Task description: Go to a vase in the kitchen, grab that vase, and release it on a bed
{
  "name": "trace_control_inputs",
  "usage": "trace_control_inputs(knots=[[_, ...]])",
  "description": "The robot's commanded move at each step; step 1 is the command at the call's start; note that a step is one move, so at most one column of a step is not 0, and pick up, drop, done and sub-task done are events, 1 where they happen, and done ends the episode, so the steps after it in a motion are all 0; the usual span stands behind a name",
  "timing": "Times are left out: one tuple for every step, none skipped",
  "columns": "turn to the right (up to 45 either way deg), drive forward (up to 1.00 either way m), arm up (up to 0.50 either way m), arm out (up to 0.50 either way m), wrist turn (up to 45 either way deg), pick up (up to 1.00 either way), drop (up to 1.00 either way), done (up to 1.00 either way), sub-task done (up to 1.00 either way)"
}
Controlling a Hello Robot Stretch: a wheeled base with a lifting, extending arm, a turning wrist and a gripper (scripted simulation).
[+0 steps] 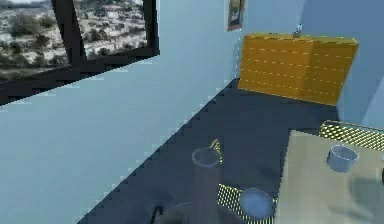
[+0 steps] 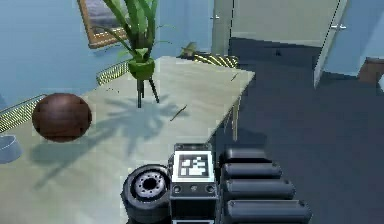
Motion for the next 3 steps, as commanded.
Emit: trace_control_inputs(knots=[[-45.0,0.00,0.00,0.00,0.0,0.00,0.00,0.00,0.00],[-24.0,0.00,0.00,0.00,0.0,0.00,0.00,0.00,0.00],[45.0,0.00,0.00,0.00,0.0,0.00,0.00,0.00,0.00]])
